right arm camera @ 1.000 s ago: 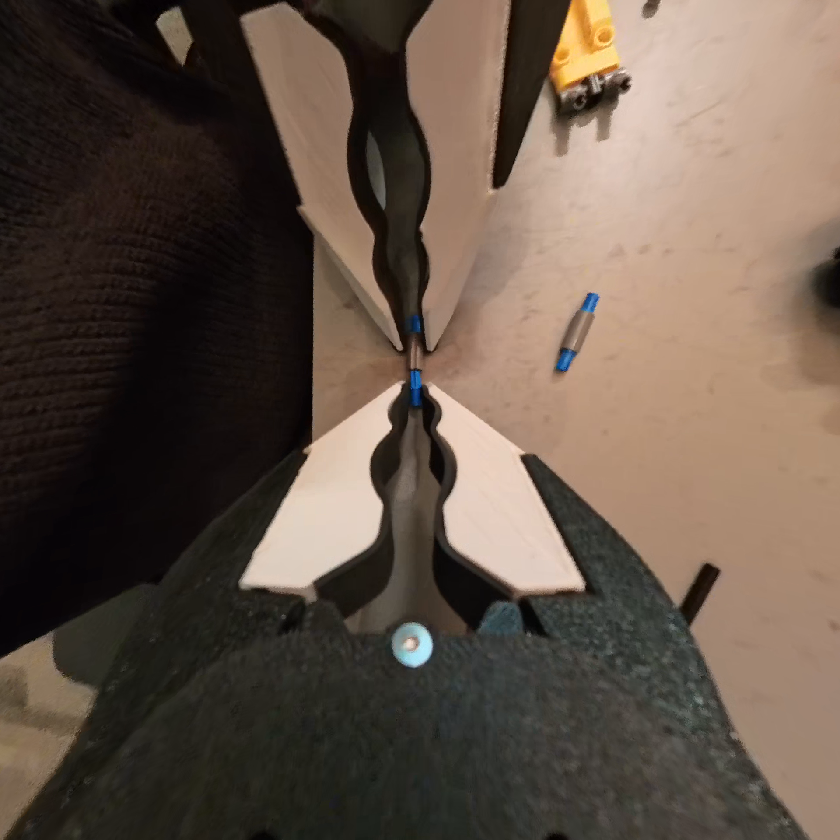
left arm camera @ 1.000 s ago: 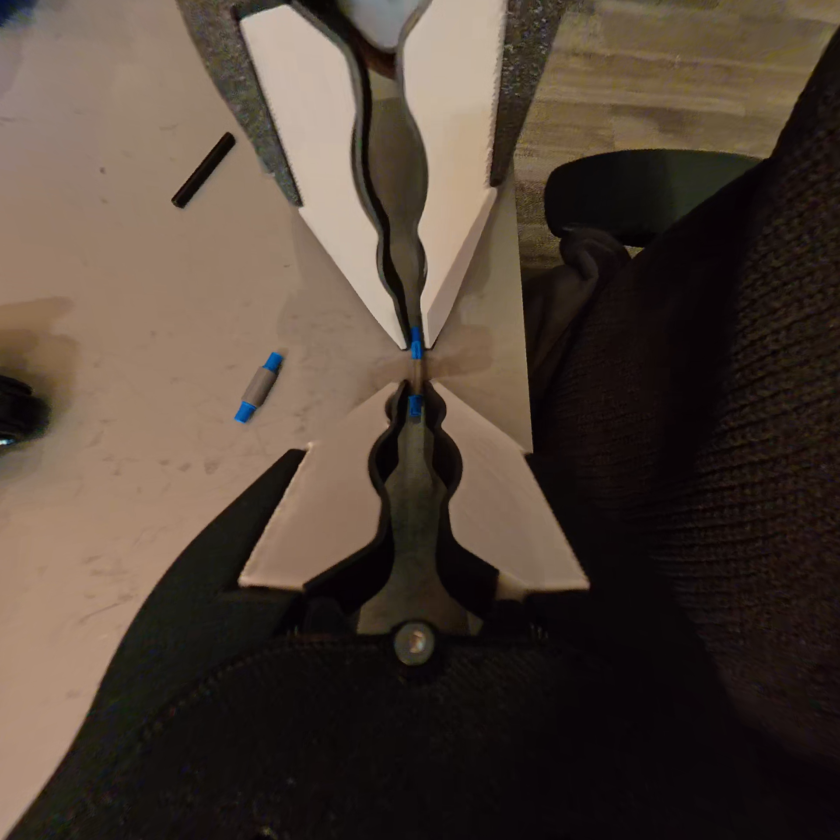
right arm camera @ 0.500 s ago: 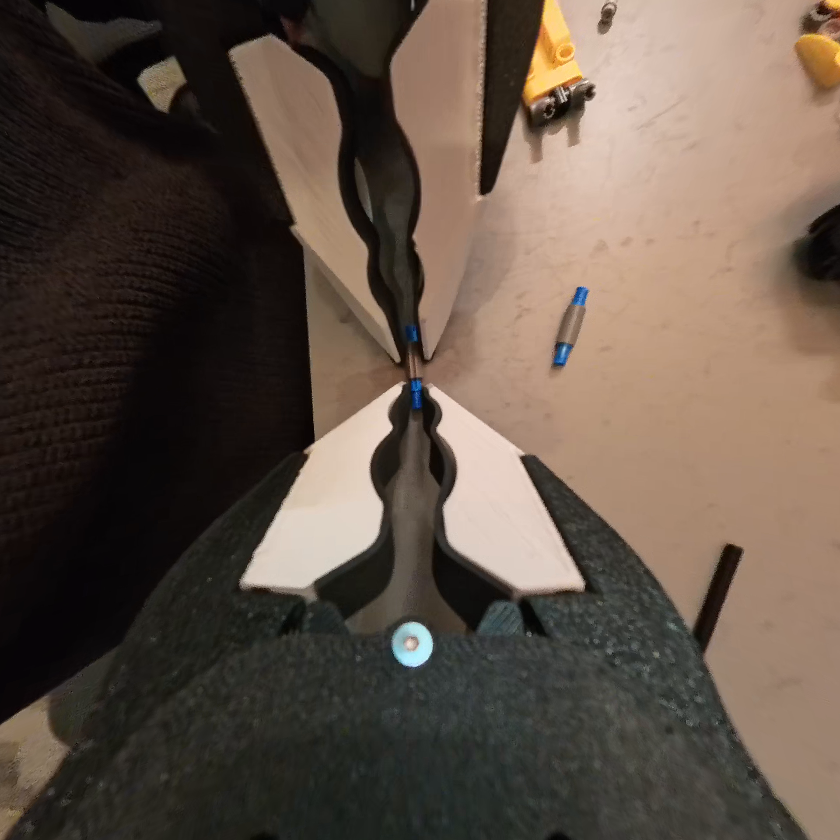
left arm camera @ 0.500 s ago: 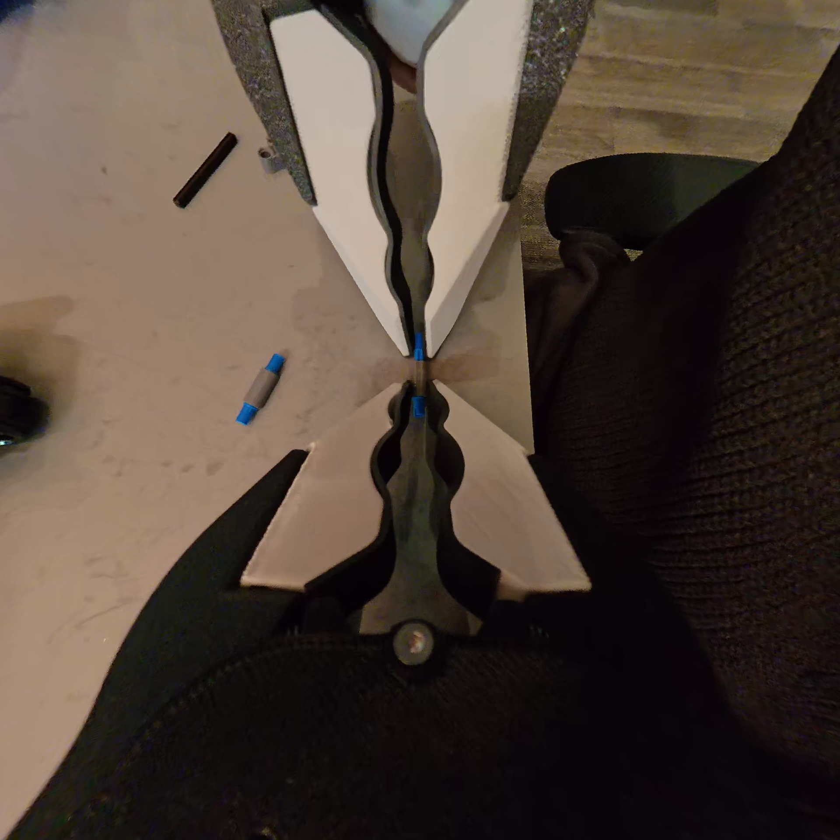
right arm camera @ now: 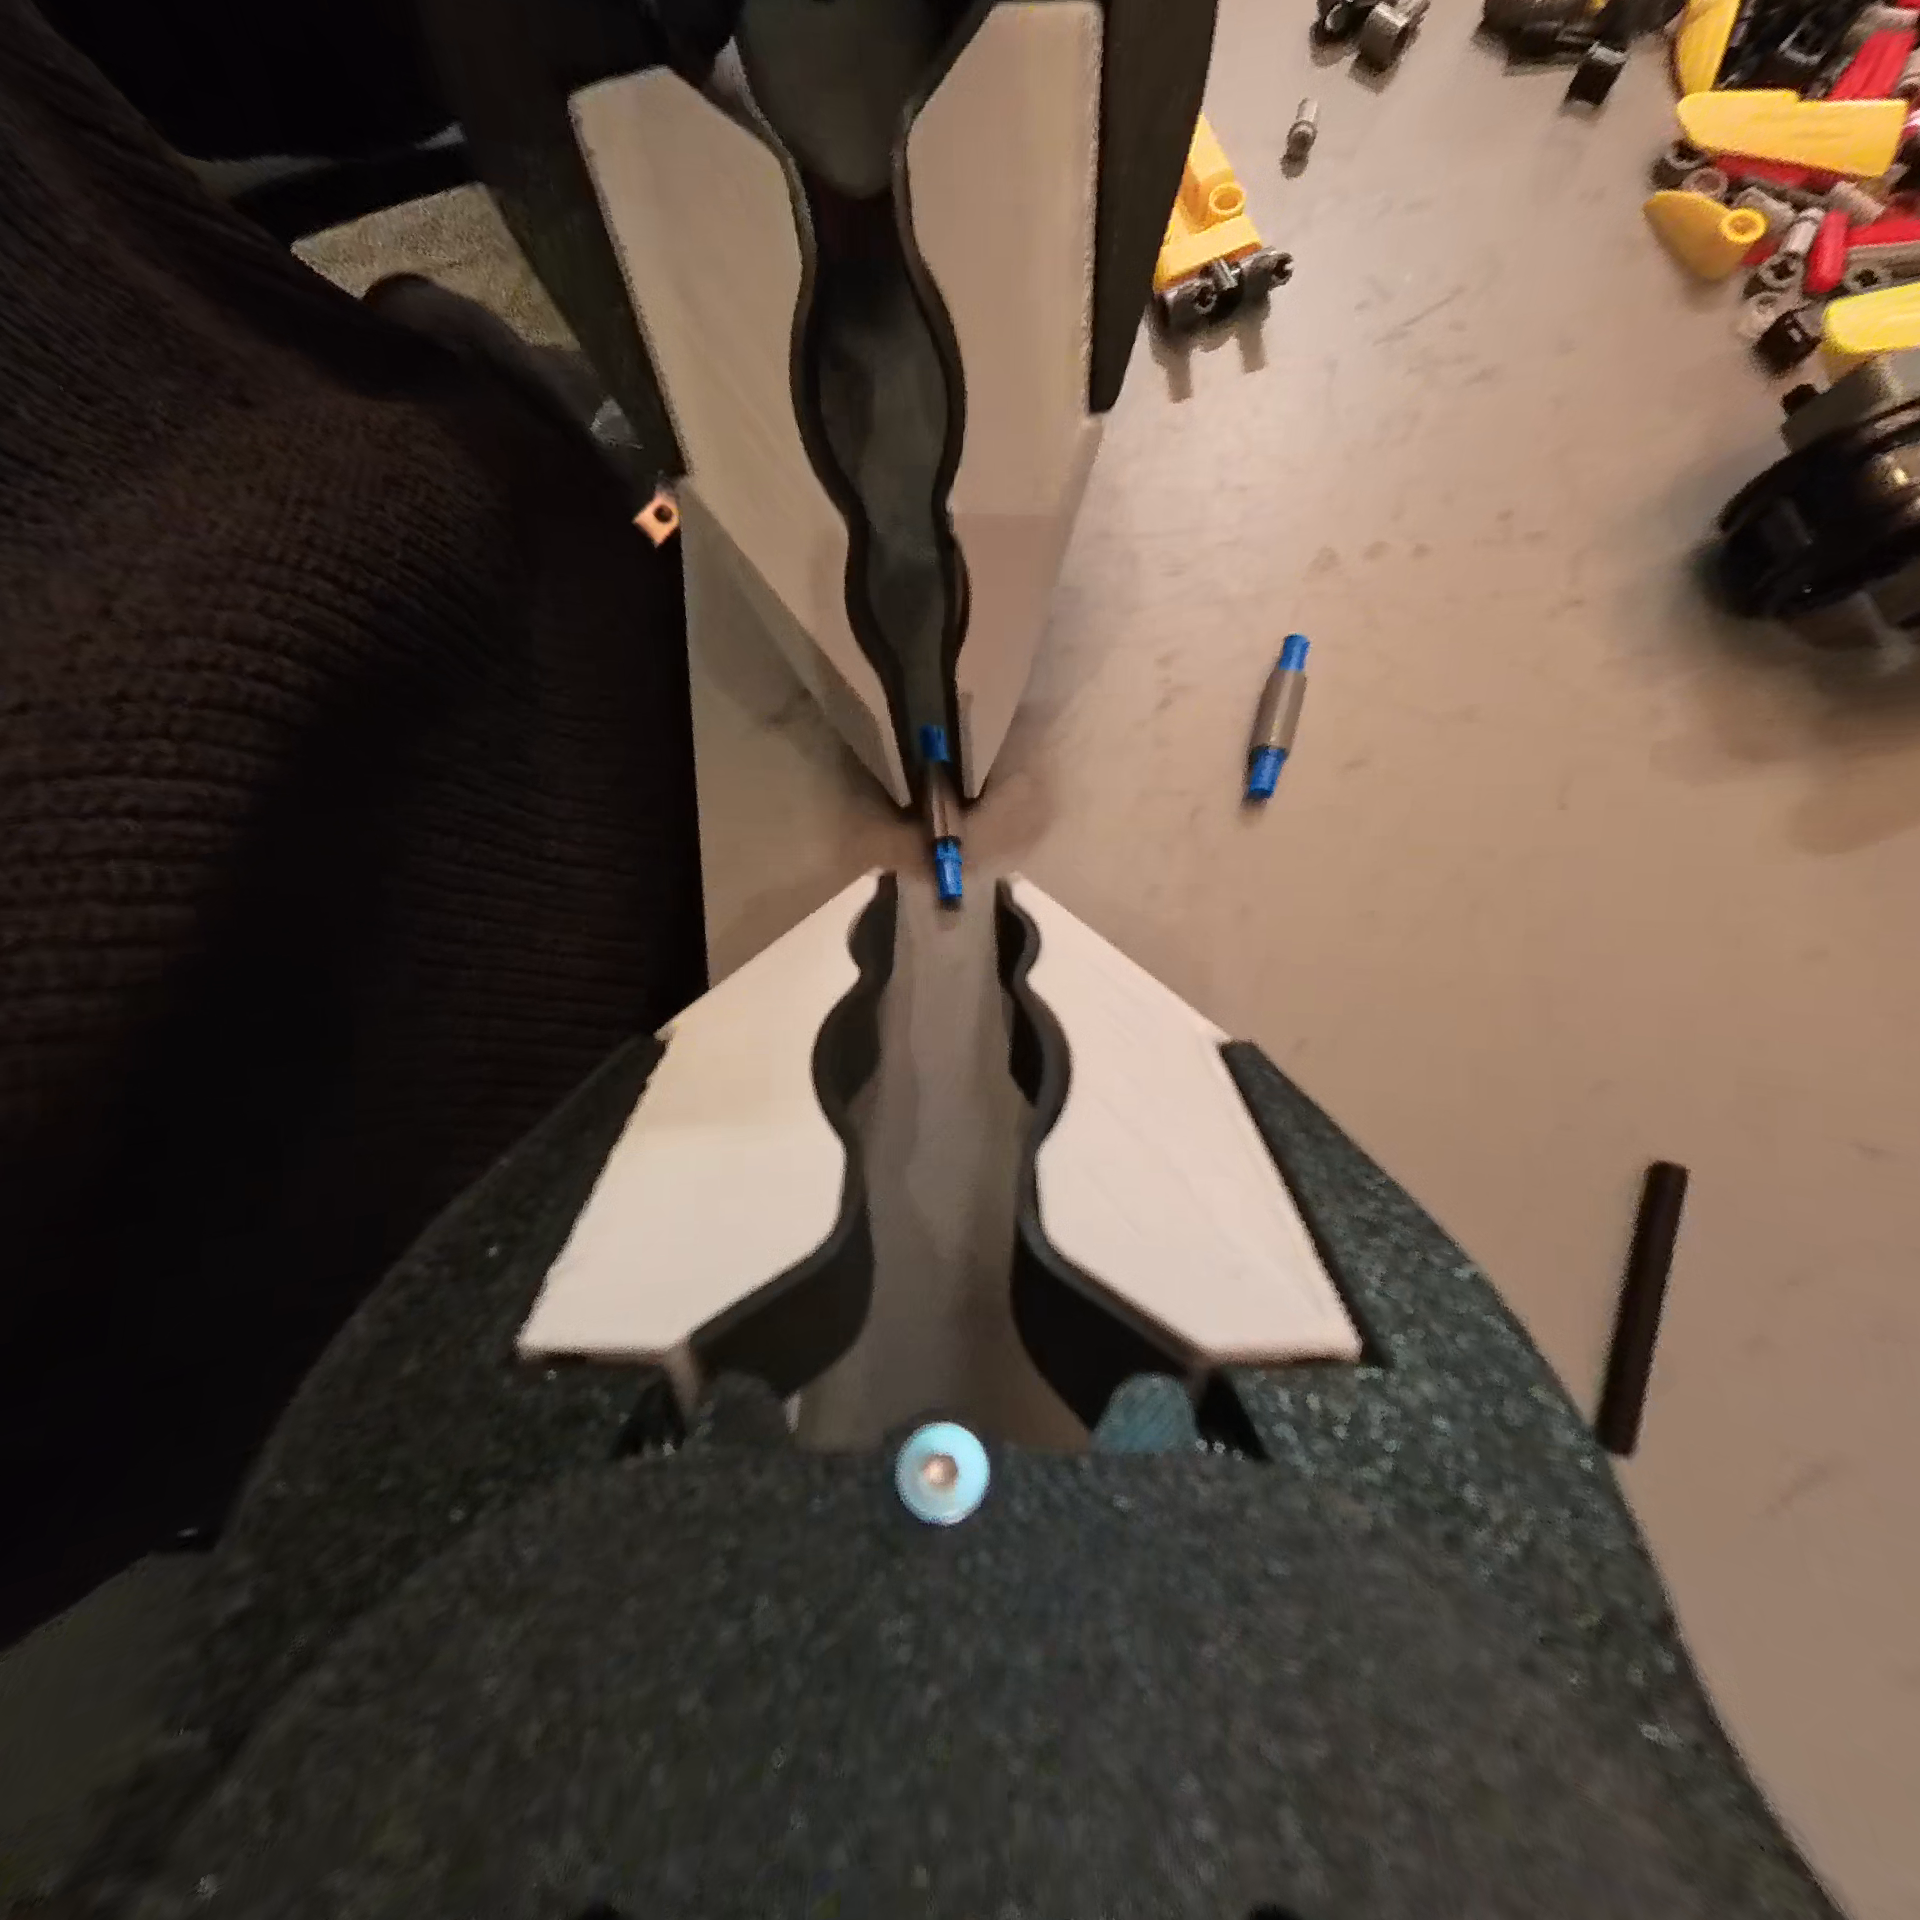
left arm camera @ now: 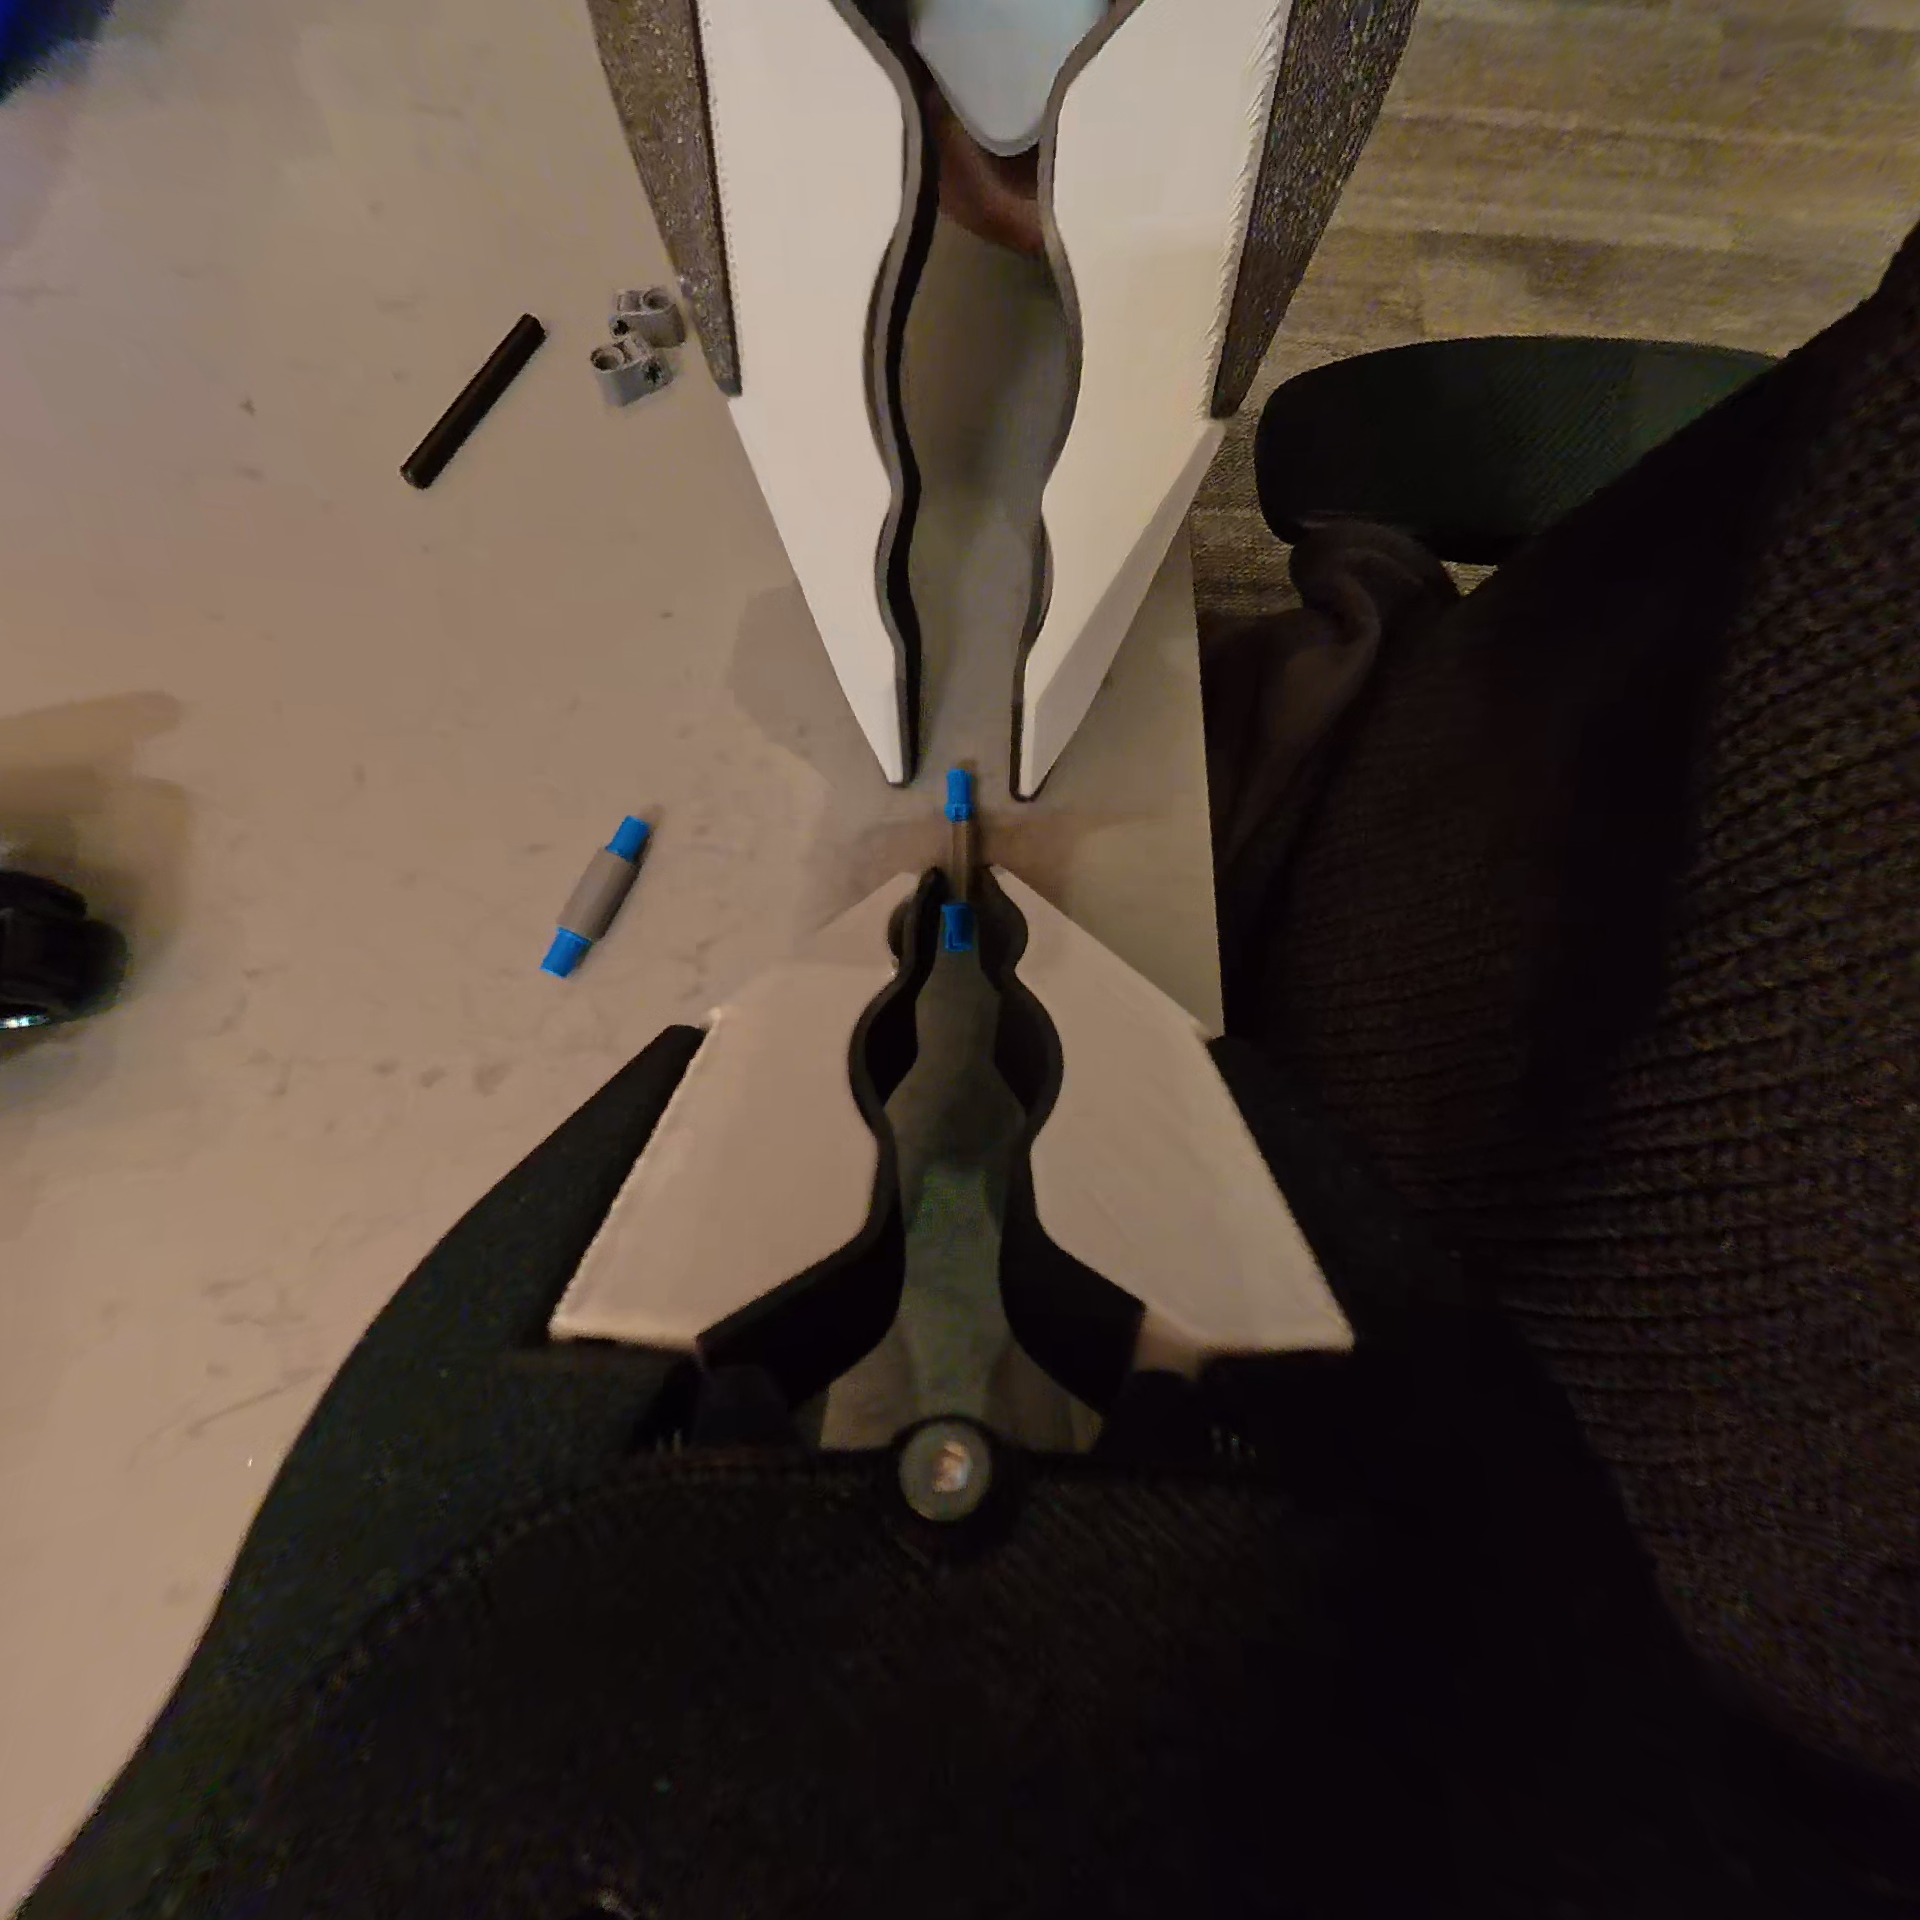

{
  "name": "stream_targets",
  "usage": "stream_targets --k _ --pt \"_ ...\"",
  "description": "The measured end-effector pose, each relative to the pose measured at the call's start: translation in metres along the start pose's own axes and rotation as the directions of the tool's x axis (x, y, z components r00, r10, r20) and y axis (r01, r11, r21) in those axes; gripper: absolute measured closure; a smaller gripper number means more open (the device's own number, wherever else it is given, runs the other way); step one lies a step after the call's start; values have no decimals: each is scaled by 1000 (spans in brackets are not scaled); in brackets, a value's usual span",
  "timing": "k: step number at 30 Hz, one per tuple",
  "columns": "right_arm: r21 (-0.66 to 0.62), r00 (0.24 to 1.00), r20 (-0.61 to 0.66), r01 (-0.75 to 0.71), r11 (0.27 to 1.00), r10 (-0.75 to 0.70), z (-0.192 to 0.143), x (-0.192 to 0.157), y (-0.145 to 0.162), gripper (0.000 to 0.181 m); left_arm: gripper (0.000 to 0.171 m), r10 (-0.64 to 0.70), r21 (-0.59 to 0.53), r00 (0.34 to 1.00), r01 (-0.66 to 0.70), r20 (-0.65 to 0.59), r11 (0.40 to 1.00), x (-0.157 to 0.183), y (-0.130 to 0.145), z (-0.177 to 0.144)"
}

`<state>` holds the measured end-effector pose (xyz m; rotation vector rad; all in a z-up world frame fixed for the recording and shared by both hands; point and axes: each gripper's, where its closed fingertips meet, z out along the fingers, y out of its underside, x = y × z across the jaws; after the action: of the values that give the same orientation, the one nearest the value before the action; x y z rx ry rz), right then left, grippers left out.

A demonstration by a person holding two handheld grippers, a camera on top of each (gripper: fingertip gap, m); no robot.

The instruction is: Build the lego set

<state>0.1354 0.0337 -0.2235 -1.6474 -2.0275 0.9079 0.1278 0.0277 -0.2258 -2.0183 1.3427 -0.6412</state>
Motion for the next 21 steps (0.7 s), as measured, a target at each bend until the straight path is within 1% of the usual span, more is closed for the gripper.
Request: stream_targets --k 2,6,11,16,21 --pt "11 1000 -8 1 1000 -1 -1 1 1 168 168 -7 0 1000 7 -7 1000 0 0 0" --pt "16 998 -18 52 998 -52 0 1 1 177 168 -10 0 1000 10 -10 1000 0 0 0" --pt "19 997 -14 72 997 -72 1 0 0 178 168 -3 0 1000 3 -1 1000 0 0 0" --pt "-13 994 -32 104 994 -105 3 0 -3 179 169 -50 -1 998 50 -34 999 0 -1 0" --pt "-26 992 -35 123 992 -124 6 0 -6 179 170 -39 -1 999 39 -28 999 0 -1 0"
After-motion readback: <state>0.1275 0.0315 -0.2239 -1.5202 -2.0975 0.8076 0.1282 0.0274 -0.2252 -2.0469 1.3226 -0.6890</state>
